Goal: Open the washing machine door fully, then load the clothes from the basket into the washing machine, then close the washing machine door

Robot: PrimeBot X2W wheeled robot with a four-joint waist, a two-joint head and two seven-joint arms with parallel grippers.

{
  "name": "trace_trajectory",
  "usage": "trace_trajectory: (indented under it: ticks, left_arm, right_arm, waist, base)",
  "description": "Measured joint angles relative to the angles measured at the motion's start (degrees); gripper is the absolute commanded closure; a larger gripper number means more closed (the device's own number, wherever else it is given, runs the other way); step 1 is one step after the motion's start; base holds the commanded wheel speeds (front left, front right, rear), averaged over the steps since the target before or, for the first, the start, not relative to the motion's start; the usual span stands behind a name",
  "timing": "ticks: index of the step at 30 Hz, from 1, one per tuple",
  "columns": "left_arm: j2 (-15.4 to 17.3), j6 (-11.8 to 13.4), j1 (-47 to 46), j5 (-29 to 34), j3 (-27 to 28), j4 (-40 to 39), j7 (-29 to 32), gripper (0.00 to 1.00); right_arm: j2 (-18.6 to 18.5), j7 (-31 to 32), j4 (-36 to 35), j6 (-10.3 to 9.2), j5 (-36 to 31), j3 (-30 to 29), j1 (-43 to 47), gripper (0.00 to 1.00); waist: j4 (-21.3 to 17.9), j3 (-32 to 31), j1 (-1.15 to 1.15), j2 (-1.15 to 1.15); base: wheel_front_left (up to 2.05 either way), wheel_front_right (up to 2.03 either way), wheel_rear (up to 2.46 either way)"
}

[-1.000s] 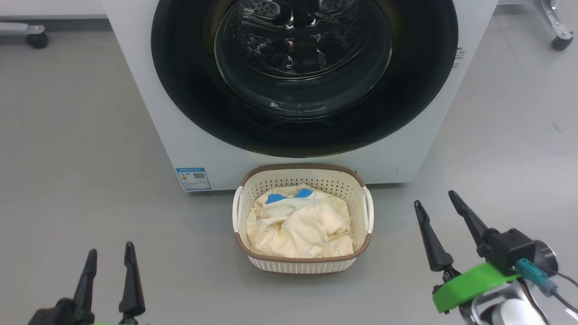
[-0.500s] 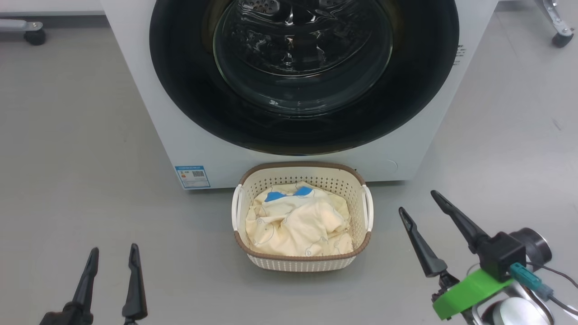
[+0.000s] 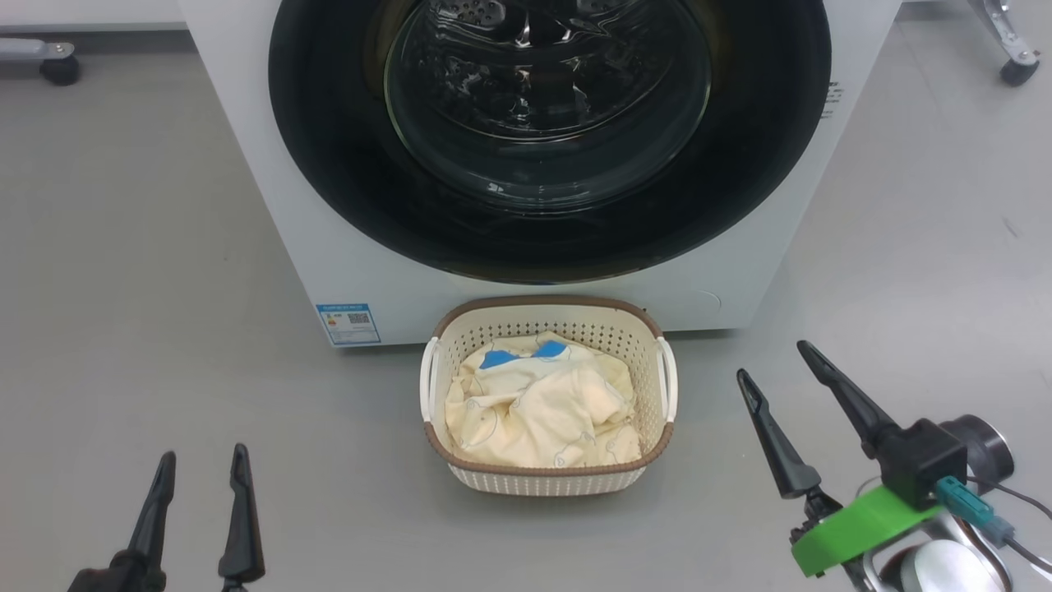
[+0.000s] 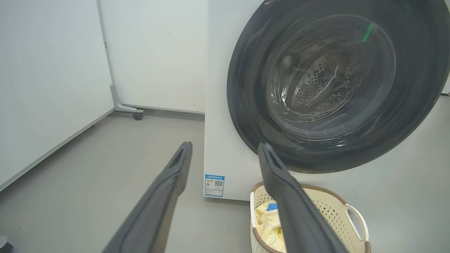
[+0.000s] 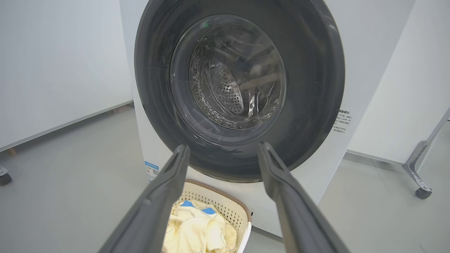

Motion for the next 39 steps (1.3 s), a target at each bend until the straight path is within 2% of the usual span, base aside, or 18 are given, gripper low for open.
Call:
trace_trajectory:
  ticks: [39]
  left_arm:
    - [-0.4, 0.0, 0.0, -0.6, 1.5, 0.4, 0.0, 0.00]
  right_arm:
    - [1.9, 0.0, 2.1, 0.00, 0.0, -3.7, 1.4, 0.00]
  waist:
    - [-0.3, -0.6, 0.00, 0.00]
  base:
    - [0.00, 0.00, 0.00]
